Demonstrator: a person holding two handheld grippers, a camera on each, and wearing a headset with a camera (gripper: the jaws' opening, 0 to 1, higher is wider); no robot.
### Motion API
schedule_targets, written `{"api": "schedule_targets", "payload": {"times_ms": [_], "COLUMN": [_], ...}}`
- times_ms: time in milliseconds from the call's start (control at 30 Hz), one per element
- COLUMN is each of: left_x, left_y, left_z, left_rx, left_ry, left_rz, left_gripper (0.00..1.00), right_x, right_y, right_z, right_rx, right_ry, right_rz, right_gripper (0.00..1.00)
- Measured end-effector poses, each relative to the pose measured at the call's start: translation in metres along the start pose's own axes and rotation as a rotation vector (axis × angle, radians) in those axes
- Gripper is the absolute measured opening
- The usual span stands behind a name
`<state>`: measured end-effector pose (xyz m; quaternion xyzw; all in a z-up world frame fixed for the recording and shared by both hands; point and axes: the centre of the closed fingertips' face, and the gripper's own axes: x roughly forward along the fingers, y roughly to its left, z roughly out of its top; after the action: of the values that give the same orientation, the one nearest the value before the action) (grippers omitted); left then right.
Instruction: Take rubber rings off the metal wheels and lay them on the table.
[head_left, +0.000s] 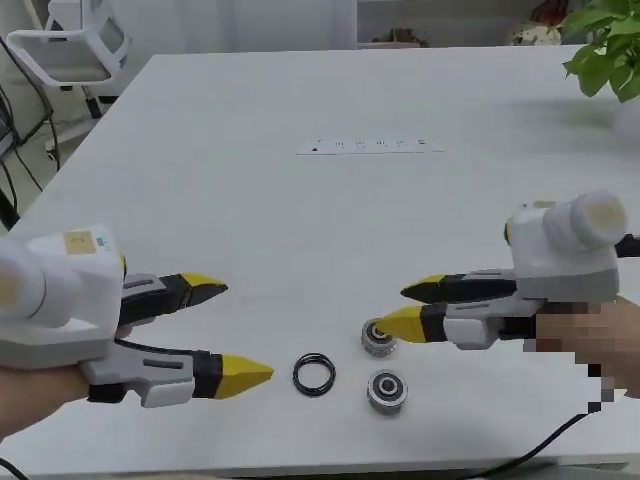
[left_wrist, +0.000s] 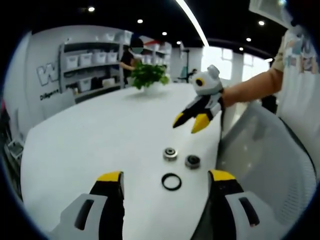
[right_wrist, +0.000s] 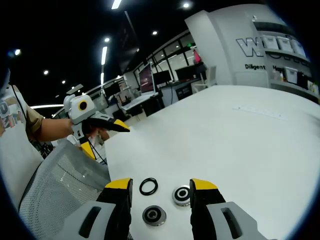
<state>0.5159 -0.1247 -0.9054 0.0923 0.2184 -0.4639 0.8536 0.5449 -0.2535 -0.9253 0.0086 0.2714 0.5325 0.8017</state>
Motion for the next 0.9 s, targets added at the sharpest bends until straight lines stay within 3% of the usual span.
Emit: {"api": "schedule_targets", "payload": {"times_ms": [300, 667, 900], "left_x": [-0.001, -0.003, -0.01], "left_y": [-0.005, -0.01, -0.012], "left_z": [0.009, 0.004, 0.003], "left_rx": [-0.021, -0.018, -0.028], "left_ry": [-0.028, -0.02, -0.028], "left_rz": [-0.001, 0.017, 0.04], "left_gripper": [0.73, 0.75, 0.76], "right_x": [-0.03, -0.056, -0.067], "right_y": [-0.003, -0.003, -0.002], "right_z": [-0.005, -0.018, -0.029], "right_rx": [-0.064, -0.132, -0.129], "right_ry": [-0.01, 0.009, 0.009], "right_rz": [-0.056, -0.113, -0.134], "right_gripper": [0.55, 0.63, 0.68]}}
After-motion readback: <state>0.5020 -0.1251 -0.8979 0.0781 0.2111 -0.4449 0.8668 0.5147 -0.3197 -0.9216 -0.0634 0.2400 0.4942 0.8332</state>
